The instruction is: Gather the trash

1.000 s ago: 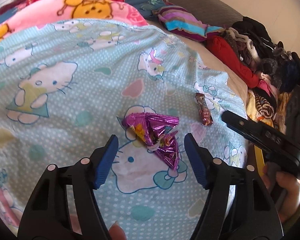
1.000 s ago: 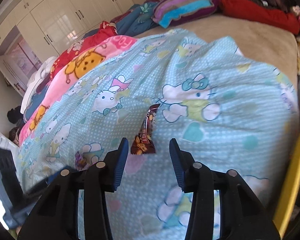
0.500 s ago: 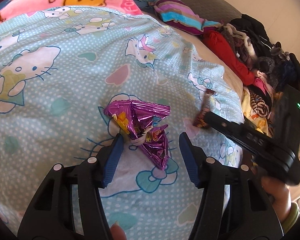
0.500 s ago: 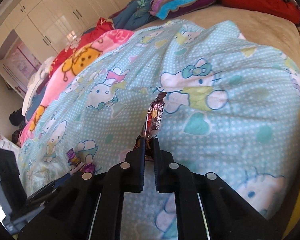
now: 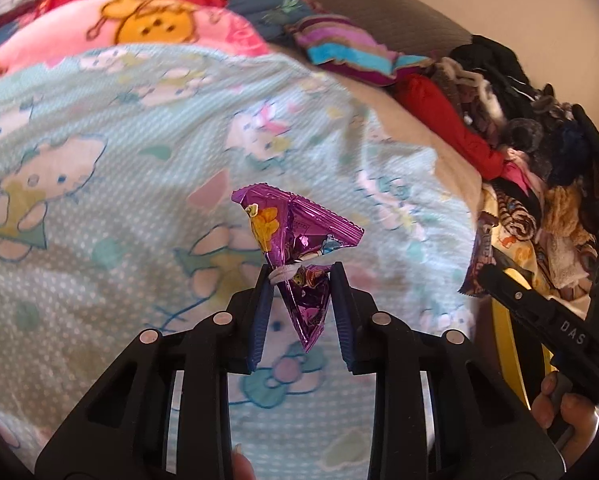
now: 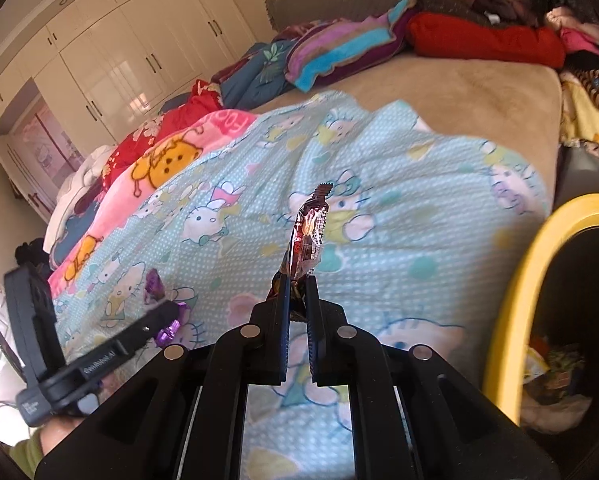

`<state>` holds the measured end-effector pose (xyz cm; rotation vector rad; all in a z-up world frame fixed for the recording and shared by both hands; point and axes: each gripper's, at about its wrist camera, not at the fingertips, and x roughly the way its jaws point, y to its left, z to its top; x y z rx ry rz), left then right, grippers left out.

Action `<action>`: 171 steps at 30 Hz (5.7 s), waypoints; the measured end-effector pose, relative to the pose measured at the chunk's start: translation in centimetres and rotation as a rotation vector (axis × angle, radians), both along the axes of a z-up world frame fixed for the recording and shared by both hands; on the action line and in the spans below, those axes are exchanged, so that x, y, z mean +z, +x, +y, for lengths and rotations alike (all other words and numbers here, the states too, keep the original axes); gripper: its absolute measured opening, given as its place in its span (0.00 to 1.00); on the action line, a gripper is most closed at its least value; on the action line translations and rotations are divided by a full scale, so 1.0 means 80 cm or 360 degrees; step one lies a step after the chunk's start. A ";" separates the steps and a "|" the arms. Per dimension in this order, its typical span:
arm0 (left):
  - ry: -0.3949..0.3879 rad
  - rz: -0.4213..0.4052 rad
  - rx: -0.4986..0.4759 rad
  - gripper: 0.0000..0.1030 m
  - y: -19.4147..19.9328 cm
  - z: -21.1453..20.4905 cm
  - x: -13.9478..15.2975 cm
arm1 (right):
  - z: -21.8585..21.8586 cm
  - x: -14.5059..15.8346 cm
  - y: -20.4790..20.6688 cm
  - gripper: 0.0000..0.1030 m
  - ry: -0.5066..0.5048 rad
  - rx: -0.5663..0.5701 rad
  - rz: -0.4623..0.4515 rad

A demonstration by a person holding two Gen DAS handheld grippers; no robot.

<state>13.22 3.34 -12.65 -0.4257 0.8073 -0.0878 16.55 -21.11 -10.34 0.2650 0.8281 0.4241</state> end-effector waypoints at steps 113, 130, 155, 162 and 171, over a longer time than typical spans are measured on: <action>0.0308 -0.0208 -0.0939 0.88 -0.024 -0.318 0.057 | -0.313 0.028 -0.126 0.71 -0.0126 -0.0801 0.0133; 0.0382 -0.0374 -0.0581 0.89 -0.071 -0.199 0.088 | -0.181 0.087 -0.195 0.94 -0.0324 -0.0735 -0.0433; 0.0426 -0.0566 -0.0376 0.89 -0.128 -0.126 0.107 | -0.114 0.084 -0.247 0.94 -0.0413 -0.0697 -0.0770; 0.0425 -0.0577 -0.0369 0.89 -0.129 -0.128 0.113 | -0.115 0.084 -0.247 0.94 -0.0409 -0.0705 -0.0778; 0.0427 -0.0582 -0.0367 0.89 -0.129 -0.127 0.112 | -0.119 0.086 -0.248 0.94 -0.0403 -0.0709 -0.0783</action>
